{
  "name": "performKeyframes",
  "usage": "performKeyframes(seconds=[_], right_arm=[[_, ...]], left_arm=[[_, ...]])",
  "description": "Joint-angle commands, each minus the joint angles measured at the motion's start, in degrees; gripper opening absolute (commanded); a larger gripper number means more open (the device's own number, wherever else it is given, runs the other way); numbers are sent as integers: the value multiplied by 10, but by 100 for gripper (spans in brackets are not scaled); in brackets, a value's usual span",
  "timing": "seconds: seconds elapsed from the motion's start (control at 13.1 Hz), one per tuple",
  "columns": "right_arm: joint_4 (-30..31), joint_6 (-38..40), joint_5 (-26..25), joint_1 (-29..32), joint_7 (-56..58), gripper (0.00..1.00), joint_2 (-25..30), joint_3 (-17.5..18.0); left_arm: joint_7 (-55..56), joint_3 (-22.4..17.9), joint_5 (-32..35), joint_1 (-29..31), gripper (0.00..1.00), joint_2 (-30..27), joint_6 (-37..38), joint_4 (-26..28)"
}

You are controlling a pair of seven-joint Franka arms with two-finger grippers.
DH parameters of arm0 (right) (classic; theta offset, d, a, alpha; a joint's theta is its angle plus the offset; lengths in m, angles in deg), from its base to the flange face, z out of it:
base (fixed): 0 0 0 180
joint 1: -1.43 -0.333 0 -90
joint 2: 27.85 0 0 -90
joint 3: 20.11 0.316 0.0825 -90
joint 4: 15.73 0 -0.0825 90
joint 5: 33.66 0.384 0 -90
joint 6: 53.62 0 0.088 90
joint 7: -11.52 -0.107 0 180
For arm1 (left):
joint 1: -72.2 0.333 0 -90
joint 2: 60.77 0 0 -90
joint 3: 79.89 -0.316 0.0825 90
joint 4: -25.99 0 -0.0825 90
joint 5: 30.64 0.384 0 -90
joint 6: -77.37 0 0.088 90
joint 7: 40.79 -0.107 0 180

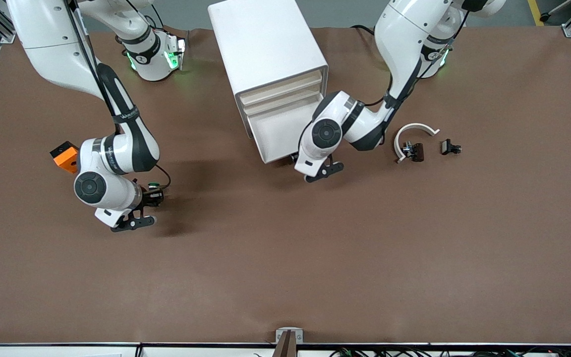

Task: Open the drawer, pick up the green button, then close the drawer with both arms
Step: 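Push the drawer shut with the left gripper while the right gripper carries the button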

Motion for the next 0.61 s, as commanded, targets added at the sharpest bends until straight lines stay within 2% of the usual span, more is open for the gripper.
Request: performKeyframes(seconds=[0.0,0.31,0.38,0.46,0.53], right_arm=[[6,-13,-2,-2,-11,25,-3,0],[13,-30,-3,-2,-18,27,-9,0],[13,-29,-3,-2,-21,34,-9,0],[13,-26,-3,-2,-21,69,-9,0],[12,-23,-3,-1,-21,100,-7,0]], left_arm=[[40,34,-10,3,100,-17,1,20],[109,69,-10,3,100,-19,1,25],[126,76,-10,1,100,-17,1,25],[137,83,-10,0,100,-17,2,26],[150,90,-10,0,100,-16,2,26]])
